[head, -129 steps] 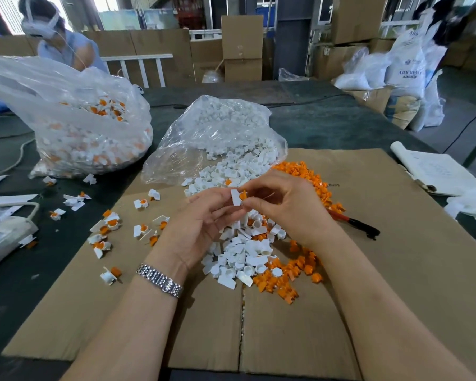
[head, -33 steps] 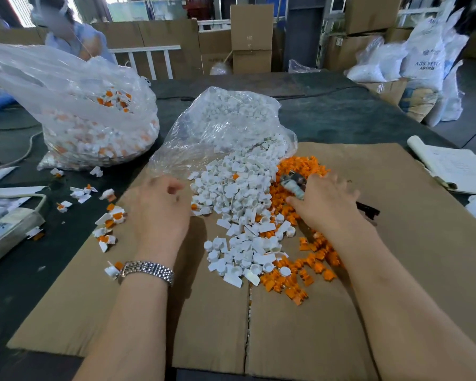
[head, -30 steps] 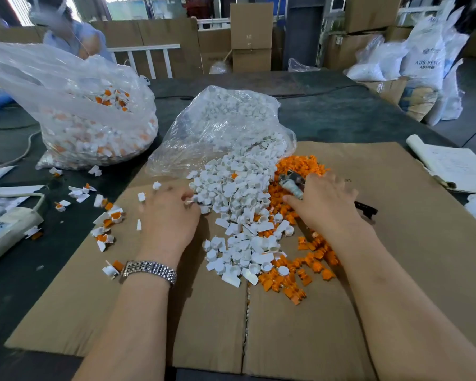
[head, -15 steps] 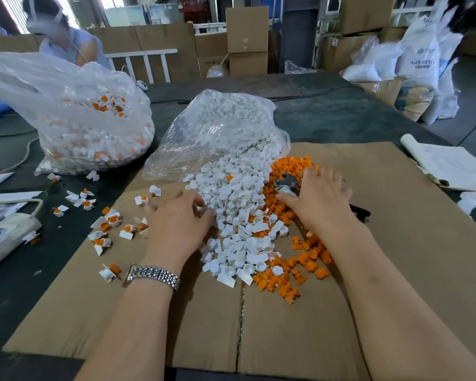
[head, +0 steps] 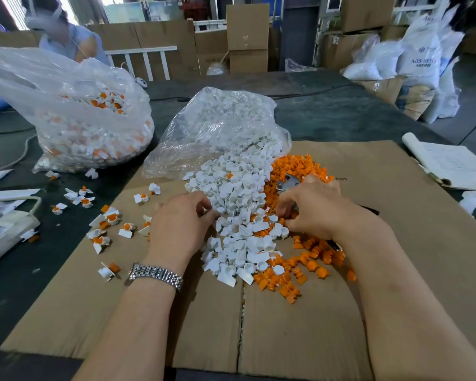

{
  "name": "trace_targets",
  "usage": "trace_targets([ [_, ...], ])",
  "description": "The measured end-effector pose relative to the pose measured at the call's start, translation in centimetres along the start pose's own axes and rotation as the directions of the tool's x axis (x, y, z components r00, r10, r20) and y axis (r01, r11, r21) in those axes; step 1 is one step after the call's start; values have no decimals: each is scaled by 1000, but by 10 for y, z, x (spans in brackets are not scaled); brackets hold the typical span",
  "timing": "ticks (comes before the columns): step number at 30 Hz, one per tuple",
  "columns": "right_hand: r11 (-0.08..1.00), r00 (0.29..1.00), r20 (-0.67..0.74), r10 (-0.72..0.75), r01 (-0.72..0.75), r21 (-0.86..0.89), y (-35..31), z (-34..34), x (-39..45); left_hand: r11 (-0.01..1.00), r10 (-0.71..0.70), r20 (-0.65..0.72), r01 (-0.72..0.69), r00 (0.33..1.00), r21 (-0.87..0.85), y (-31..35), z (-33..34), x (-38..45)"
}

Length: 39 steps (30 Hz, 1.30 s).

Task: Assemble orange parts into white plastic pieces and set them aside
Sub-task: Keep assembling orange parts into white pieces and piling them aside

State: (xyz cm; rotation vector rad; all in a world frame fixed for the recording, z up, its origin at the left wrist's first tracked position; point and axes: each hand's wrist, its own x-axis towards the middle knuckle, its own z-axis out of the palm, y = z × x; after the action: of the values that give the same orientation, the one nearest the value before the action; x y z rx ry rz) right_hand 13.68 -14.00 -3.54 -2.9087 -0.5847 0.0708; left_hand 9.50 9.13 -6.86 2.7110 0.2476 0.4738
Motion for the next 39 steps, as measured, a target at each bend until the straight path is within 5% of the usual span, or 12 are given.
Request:
trace_targets([
  [15, 998, 999, -16, -48, 49, 34, -3, 7, 4, 996, 83, -66, -80, 994, 45, -4, 9, 3],
  [20, 994, 991, -126, -39, 52, 98, -3, 3, 5, 978, 7, -148, -38, 989, -206, -5, 6, 3],
  [27, 989, 992, -115, -46, 61, 133, -6, 4, 5, 671, -83, 42, 87, 996, -736, 7, 2, -2],
  [32, 994, 994, -85, -67, 74, 86, -9, 5, 6, 257, -84, 294, 306, 952, -917, 6, -3, 0],
  [39, 997, 990, -116, -75, 75, -12, -15, 10, 9, 183, 12, 391, 382, 920, -906, 6, -1, 1],
])
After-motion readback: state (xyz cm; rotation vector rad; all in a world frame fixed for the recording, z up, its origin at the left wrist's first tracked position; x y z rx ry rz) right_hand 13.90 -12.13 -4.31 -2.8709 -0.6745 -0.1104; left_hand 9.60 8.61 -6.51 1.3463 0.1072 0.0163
